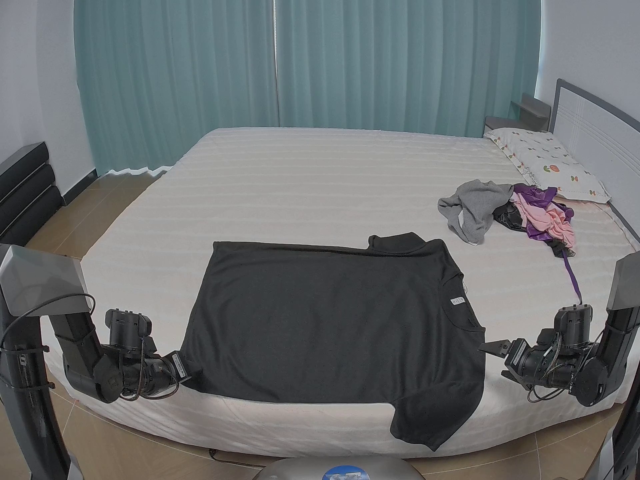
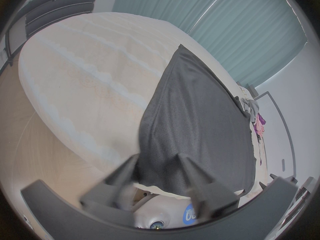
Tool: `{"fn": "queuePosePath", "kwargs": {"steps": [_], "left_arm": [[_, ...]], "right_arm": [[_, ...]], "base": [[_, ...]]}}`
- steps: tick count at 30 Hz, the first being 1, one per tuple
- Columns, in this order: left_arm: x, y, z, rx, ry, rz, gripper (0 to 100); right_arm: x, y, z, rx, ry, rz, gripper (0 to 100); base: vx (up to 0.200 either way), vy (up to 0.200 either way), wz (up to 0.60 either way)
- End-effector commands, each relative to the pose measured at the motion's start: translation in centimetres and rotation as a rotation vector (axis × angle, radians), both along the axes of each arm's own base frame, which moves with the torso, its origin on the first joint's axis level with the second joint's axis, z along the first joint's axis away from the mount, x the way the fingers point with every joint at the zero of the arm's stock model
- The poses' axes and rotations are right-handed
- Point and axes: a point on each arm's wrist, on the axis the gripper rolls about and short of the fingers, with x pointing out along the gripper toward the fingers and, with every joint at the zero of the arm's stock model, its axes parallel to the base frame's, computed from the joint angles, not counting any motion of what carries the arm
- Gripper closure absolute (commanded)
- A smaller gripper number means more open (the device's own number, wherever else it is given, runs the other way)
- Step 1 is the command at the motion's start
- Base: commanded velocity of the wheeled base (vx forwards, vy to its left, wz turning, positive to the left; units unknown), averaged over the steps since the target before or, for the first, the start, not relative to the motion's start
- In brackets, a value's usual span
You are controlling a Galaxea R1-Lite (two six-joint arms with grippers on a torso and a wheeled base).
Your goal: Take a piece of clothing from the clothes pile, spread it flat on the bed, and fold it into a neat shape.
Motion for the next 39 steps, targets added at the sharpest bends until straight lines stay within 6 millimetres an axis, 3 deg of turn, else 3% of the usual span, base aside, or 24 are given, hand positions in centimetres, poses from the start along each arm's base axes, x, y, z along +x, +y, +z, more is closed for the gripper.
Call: {"fn": "queuePosePath", "kwargs": {"steps": [1,12,25,39], "left_arm": [[0.0,0.3,-0.4,0.021,0.009,0.027,100],[-0.3,0.9,-0.4,0.041,0.019,0.068,100],[-1.1,1.4,-0.4,0.025,0.044,0.103,100],[-1.4,1.5,-0.1,0.002,0.047,0.122,100]], "right_arm": [[0.0,0.0,0.0,0.0,0.0,0.001,0],[0.0,0.1,-0.4,-0.004,0.016,0.009,0],[1.0,1.0,-3.0,-0.02,0.074,0.052,0],[4.5,1.2,-4.0,-0.026,0.009,0.038,0]], "base": [[0.0,0.0,0.0],[0.0,0.0,0.0],[0.0,0.0,0.0],[0.0,0.0,0.0]]}}
